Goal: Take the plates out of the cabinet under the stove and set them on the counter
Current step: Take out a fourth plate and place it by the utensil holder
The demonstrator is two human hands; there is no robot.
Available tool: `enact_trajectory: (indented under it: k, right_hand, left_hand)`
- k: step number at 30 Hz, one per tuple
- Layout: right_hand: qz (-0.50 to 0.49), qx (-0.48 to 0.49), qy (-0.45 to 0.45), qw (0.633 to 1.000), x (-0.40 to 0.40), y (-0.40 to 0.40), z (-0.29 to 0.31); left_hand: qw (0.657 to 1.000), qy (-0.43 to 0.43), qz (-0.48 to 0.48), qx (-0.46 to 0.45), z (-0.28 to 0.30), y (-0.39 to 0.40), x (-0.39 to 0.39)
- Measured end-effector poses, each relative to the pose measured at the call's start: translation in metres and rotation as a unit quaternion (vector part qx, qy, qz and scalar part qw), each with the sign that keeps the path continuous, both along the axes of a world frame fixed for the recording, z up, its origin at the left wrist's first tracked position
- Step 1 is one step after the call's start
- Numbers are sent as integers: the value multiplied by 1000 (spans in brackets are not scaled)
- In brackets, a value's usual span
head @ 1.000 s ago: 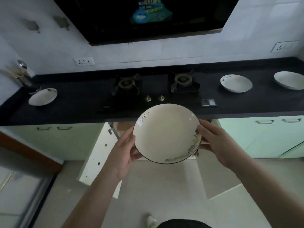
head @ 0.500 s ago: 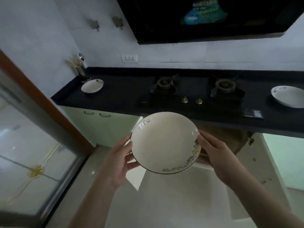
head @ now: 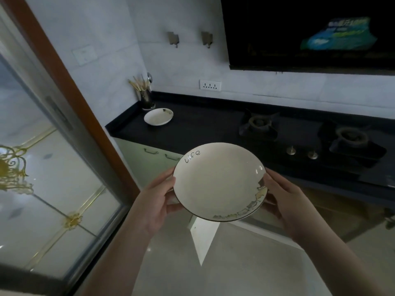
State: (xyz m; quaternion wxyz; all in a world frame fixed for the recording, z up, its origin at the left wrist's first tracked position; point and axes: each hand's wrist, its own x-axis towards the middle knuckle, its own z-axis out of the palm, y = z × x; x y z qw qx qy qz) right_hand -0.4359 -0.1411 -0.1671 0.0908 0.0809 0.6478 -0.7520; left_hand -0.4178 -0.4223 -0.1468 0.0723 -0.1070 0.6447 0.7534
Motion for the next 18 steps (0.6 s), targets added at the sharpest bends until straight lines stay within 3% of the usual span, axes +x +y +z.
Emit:
enact_trajectory:
  k: [18]
  right_hand:
    - [96,-19,80,992,-186,-74,45]
  left_hand:
    - [996,43,72,-15,75,-68,-151]
